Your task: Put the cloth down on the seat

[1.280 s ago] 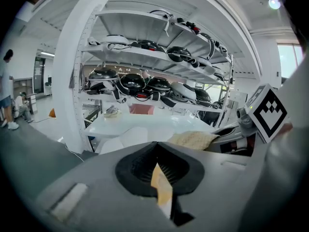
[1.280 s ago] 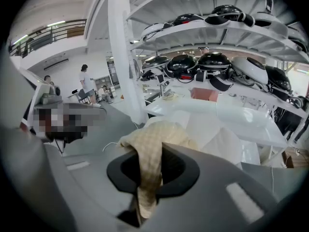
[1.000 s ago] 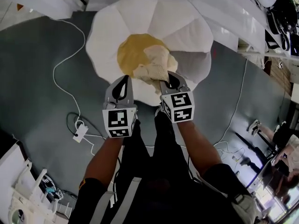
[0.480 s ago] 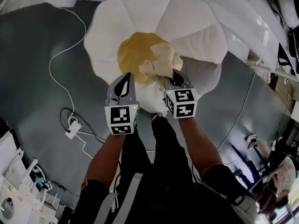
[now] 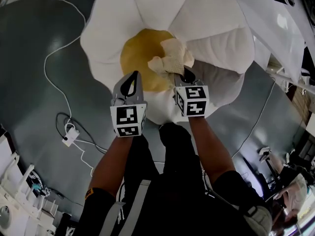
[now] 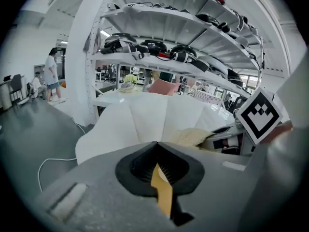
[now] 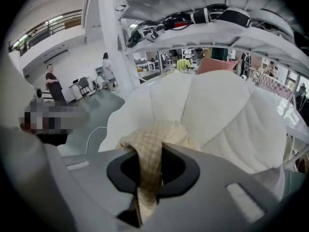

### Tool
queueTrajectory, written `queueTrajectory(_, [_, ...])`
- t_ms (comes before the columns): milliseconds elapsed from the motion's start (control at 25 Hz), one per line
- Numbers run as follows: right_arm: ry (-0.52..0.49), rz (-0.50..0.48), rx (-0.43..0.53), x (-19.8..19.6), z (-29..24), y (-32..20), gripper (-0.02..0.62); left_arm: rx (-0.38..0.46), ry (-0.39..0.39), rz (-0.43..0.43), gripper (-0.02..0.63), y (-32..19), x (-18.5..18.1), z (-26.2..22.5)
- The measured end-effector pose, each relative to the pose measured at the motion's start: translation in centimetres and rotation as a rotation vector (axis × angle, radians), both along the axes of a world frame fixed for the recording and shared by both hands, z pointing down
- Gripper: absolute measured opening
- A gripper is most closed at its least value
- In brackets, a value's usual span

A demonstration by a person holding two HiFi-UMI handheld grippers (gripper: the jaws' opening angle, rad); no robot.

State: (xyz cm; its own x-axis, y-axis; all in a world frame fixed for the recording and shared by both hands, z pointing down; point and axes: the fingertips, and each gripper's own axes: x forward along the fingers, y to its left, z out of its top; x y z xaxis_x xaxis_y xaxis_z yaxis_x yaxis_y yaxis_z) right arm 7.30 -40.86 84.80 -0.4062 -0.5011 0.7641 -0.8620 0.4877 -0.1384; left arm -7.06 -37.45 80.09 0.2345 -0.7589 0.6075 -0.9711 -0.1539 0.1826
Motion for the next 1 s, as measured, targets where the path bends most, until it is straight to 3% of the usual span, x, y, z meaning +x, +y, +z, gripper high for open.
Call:
queueTrajectory(560, [0.042,0.019,-0.025,0.5,8.3,-0.2,0.045,-0.023,-0.008,0.016,0.002,-0.4,0.0,7.1])
queueTrajectory(840, [0.033,0.039,-0.058,0.6,8.0,-0.1,0.137,-0.043,0.003,0.022,0.002,0.0,0.0,6.2])
queueTrajectory(1000, [0.052,0.040,-0.090,0.9,5.4,0.7,0.182,-0.054,0.012,0.025,0.002,0.3,-0.1,3.0])
